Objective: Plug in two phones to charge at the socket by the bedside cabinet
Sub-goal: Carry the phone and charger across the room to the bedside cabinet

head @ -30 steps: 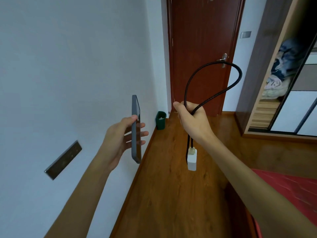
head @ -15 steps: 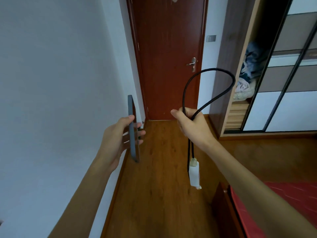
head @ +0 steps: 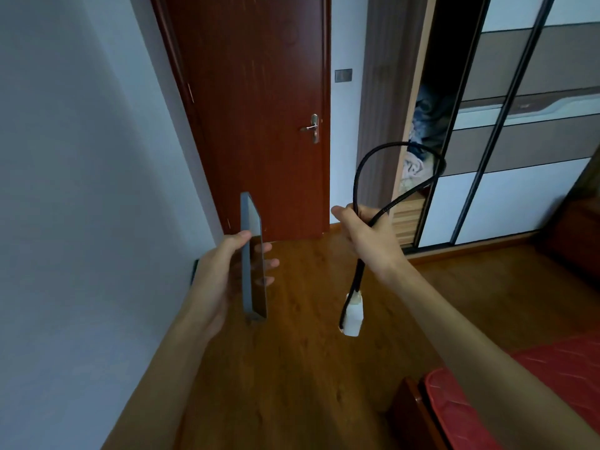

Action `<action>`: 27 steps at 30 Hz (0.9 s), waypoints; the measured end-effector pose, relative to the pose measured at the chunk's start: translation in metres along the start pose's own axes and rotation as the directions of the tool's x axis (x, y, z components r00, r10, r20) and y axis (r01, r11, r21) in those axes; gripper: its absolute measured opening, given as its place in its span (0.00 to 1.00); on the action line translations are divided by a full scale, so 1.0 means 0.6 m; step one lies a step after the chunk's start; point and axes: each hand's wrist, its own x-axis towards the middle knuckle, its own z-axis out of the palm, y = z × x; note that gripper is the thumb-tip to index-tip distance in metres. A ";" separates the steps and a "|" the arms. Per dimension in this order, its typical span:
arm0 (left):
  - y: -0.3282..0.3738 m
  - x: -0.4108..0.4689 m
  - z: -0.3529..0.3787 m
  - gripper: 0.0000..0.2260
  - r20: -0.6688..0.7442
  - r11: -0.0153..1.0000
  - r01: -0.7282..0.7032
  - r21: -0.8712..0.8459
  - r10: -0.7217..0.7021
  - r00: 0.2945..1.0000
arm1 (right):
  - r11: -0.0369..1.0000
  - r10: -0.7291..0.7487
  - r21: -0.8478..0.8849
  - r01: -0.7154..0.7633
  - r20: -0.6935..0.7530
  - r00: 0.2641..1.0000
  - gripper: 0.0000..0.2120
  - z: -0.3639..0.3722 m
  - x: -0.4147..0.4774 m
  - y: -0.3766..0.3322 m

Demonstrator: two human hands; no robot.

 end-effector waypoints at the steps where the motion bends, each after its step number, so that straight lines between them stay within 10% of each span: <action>1: -0.002 0.023 0.006 0.25 0.006 1.000 0.009 0.001 -0.009 1.000 | 1.000 0.000 0.002 0.000 -0.005 1.000 0.26 -0.004 0.019 0.009; 27: -0.036 0.672 0.399 0.30 0.196 0.998 0.038 0.045 -0.046 0.980 | 0.998 0.038 0.061 -0.032 -0.096 0.995 0.21 -0.319 0.569 0.182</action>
